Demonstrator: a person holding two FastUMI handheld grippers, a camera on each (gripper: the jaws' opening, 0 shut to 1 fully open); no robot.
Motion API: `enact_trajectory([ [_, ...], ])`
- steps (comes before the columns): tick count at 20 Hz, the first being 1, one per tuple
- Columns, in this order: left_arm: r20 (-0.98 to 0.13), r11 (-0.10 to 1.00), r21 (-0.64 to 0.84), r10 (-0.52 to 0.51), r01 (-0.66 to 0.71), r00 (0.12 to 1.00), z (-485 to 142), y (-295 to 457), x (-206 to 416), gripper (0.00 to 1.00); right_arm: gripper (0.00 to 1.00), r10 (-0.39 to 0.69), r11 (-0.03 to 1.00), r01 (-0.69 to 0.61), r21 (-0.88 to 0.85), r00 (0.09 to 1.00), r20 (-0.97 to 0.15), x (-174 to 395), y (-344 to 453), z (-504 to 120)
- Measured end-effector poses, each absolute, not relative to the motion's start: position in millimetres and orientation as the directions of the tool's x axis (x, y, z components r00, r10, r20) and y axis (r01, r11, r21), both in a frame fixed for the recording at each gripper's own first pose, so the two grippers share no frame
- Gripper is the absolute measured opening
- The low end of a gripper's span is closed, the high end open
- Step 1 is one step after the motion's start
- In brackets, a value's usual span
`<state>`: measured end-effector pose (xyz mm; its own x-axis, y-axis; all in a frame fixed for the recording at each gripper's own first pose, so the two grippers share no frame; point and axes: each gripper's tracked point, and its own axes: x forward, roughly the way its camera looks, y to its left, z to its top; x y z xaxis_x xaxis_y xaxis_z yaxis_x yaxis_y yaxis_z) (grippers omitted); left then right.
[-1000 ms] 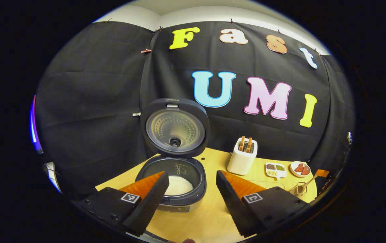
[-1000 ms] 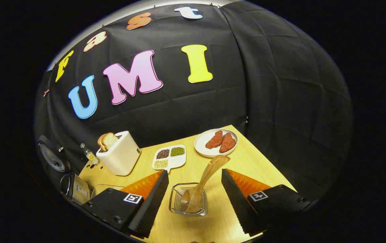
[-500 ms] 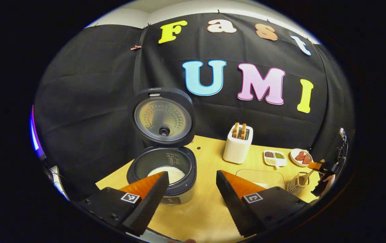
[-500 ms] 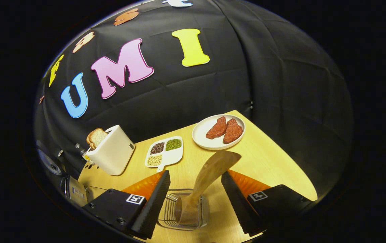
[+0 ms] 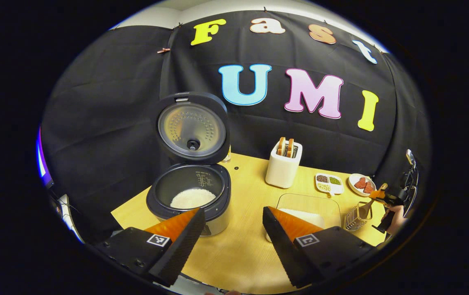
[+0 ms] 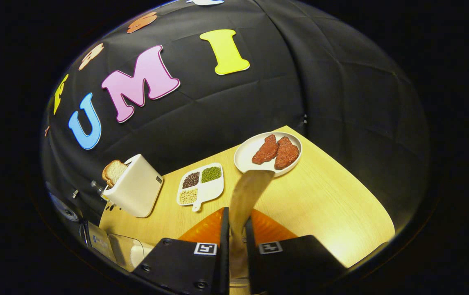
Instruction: Close the left gripper, press the button to open the rice cooker; take a wooden spoon from the chopstick holder with the right hand, scoop a spoonful of rice and pour it into the rice cooker, then put the wooden spoon back into the chopstick holder.
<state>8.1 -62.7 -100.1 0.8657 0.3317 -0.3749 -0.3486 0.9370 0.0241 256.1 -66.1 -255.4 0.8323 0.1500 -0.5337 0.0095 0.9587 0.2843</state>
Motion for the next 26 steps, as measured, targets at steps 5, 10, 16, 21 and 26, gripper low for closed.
enact_trajectory([
  [5, -0.375, 0.937, 0.008, 0.328, -0.35, 0.867, -104, -55, 2, 0.96, 0.14, 0.168, 0.953, 0.007, 0.302, 0.819, -0.549, 248, -60, -246],
  [10, -0.357, 0.952, 0.017, 0.29, -0.304, 0.888, -102, -52, 1, 0.96, 0.08, 0.178, 0.958, -0.042, 0.283, 0.862, -0.474, 235, -55, -200],
  [16, -0.326, 0.975, 0.008, 0.213, -0.223, 0.921, -105, -46, 5, 0.96, 0.08, 0.183, 0.96, -0.087, 0.266, 0.914, -0.361, 216, -40, -127],
  [21, -0.332, 0.981, -0.046, 0.164, -0.189, 0.929, -118, -28, 2, 0.96, 0.08, 0.25, 0.945, -0.152, 0.288, 0.906, -0.341, 184, 8, -96],
  [26, -0.338, 0.98, -0.062, 0.156, -0.187, 0.928, -124, 0, -8, 0.96, 0.08, 0.331, 0.925, -0.241, 0.293, 0.89, -0.312, 169, 72, -76],
])
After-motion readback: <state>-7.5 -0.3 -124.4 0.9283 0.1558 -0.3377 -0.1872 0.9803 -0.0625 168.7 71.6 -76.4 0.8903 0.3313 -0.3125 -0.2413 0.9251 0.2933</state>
